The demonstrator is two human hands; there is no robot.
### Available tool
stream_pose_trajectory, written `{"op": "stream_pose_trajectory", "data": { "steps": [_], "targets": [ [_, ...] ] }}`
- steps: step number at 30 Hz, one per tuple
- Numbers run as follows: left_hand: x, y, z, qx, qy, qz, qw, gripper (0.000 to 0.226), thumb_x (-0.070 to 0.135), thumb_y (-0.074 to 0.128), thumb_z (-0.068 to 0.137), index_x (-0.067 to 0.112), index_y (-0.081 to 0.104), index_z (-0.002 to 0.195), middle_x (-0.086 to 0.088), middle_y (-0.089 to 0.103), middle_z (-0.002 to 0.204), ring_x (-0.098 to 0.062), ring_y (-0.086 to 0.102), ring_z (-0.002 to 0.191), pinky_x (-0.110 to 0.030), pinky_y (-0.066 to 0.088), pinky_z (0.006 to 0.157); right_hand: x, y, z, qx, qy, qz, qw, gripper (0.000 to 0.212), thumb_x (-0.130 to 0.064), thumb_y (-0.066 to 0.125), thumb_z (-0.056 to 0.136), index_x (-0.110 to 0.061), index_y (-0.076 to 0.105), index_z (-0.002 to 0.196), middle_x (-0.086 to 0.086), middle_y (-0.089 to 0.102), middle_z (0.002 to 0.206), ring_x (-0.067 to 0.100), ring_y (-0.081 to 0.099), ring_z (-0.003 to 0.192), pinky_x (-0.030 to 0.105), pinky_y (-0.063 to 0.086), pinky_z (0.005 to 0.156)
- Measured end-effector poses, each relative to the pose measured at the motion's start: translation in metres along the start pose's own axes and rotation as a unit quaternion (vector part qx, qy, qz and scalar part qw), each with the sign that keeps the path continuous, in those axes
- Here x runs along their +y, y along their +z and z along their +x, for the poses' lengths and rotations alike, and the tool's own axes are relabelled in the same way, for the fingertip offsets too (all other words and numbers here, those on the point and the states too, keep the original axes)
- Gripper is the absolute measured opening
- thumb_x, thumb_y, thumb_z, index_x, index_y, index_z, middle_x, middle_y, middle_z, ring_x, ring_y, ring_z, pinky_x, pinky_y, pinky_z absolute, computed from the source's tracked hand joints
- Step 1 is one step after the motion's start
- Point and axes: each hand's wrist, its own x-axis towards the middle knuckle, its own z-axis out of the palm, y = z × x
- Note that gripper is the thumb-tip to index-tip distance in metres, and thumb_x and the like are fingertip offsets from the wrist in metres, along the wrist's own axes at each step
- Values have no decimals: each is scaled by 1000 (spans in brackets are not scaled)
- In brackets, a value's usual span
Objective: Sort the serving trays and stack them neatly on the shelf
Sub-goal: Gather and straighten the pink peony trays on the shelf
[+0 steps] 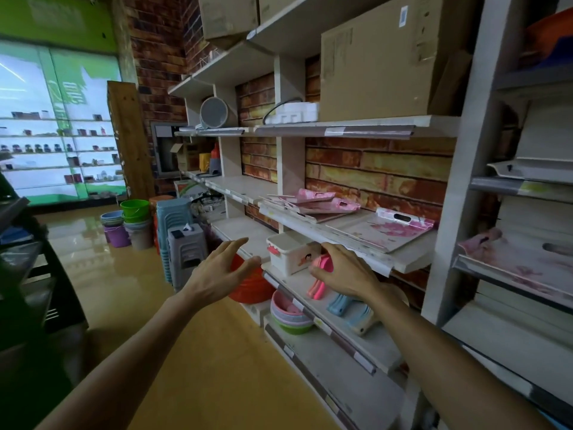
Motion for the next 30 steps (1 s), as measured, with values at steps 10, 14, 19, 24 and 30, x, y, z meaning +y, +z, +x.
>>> {"op": "stream_pose_trajectory", "data": {
  "steps": [10, 14, 19, 24, 30],
  "targets": [
    [-90, 23, 149, -9, 6, -36, 999, 81, 79, 33, 77, 40, 27, 148, -2, 31, 156, -28, 41, 136, -55, 41, 107, 3, 78, 169, -8, 19, 0, 1000, 74, -58, 54, 85, -23, 32, 147, 2, 39, 152, 27, 42, 134, 43, 39, 104],
    [-127, 25, 221, -29, 23, -48, 998, 74, 75, 35, 82, 42, 25, 147, 0, 27, 157, -28, 41, 136, -57, 39, 107, 0, 95, 244, 3, 48, 10, 999, 75, -59, 53, 85, -24, 30, 148, 0, 35, 154, 26, 41, 135, 42, 38, 104],
    [-169, 28, 308, -32, 36, -48, 998, 75, 77, 35, 82, 40, 26, 147, 0, 29, 156, -26, 38, 137, -57, 38, 108, 7, 111, 325, 24, 68, 24, 997, 78, -62, 53, 80, -26, 33, 146, 1, 41, 149, 26, 46, 130, 43, 43, 102],
    [-200, 43, 382, -36, 68, -66, 995, 81, 82, 32, 76, 36, 33, 144, 1, 38, 151, -20, 45, 130, -50, 43, 105, 29, 117, 391, 52, 83, 20, 995, 67, -59, 55, 83, -26, 43, 139, -2, 49, 144, 21, 49, 128, 39, 44, 101],
    [-230, 76, 478, -51, 105, -60, 991, 78, 80, 33, 78, 38, 33, 144, 3, 38, 151, -19, 45, 131, -49, 42, 106, 60, 130, 483, 73, 117, 43, 989, 67, -57, 57, 84, -19, 45, 138, 2, 52, 141, 24, 53, 125, 40, 47, 99]
  ]
}}
